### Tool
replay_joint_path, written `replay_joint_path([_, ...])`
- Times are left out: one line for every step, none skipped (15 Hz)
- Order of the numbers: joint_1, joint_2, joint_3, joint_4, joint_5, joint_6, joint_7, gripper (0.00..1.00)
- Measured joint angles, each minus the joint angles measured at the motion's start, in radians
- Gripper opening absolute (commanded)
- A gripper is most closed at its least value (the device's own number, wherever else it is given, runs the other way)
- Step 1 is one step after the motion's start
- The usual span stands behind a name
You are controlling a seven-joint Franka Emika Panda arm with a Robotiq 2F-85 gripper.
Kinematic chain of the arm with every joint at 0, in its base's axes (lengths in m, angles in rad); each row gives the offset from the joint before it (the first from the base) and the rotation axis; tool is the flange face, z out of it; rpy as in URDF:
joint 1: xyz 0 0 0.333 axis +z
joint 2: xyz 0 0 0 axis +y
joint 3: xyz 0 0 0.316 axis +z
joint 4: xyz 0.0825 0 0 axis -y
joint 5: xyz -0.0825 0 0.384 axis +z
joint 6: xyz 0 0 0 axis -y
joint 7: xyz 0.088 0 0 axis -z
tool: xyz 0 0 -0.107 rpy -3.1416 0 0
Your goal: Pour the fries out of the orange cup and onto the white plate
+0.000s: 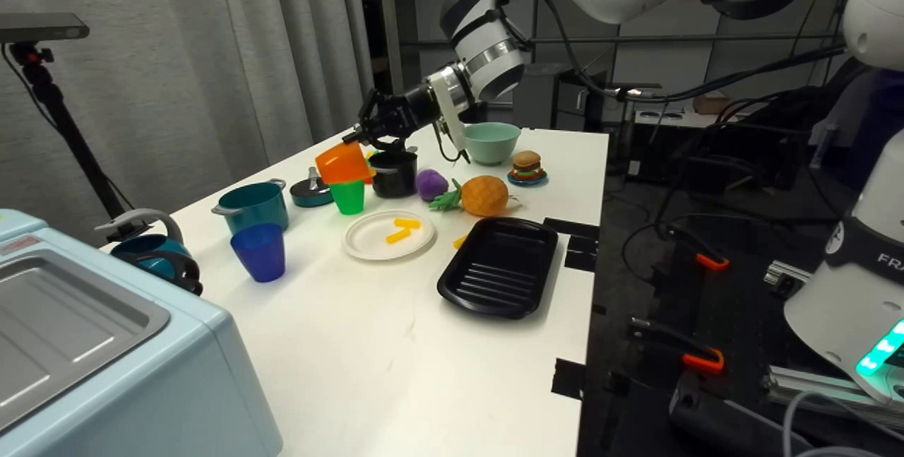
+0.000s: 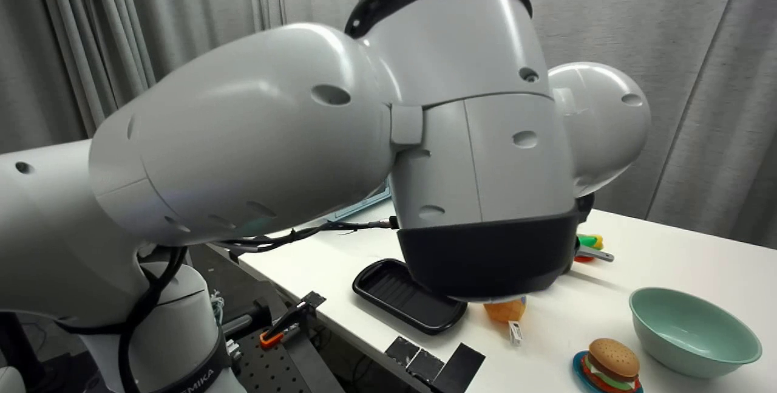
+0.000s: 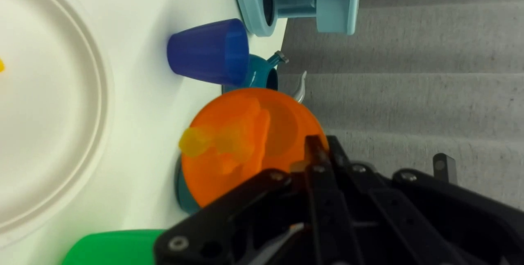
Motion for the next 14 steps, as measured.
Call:
replay_joint_path([-0.002,0.019,0.012,0.0,0.0,0.0,-0.009,0.01])
replay_joint_path([-0.005,0.04,0.025,-0.002,0.0,0.0,-0.019,0.01])
replay_joint_path([-0.01,0.059,0.037,-0.006,0.0,0.0,-0.03,0.01])
replay_joint_path([-0.019,0.077,0.048,-0.016,0.0,0.0,-0.043,0.01])
replay_joint_path([-0.032,0.093,0.059,-0.029,0.0,0.0,-0.056,0.01])
replay_joint_path([-0.048,0.107,0.069,-0.048,-0.001,0.0,-0.068,0.01])
replay_joint_path([-0.069,0.119,0.078,-0.07,-0.002,0.0,-0.078,0.01])
replay_joint_path([-0.095,0.129,0.085,-0.096,-0.005,0.0,-0.088,0.01])
replay_joint_path([-0.122,0.136,0.089,-0.122,-0.01,0.0,-0.097,0.01])
replay_joint_path([-0.151,0.142,0.091,-0.148,-0.018,0.0,-0.104,0.01])
replay_joint_path([-0.179,0.146,0.091,-0.171,-0.028,0.0,-0.113,0.01])
replay_joint_path([-0.205,0.15,0.091,-0.188,-0.042,0.0,-0.118,0.01])
replay_joint_path([-0.225,0.153,0.091,-0.2,-0.057,0.0,-0.121,0.01])
replay_joint_path([-0.241,0.157,0.091,-0.206,-0.073,0.0,-0.122,0.01])
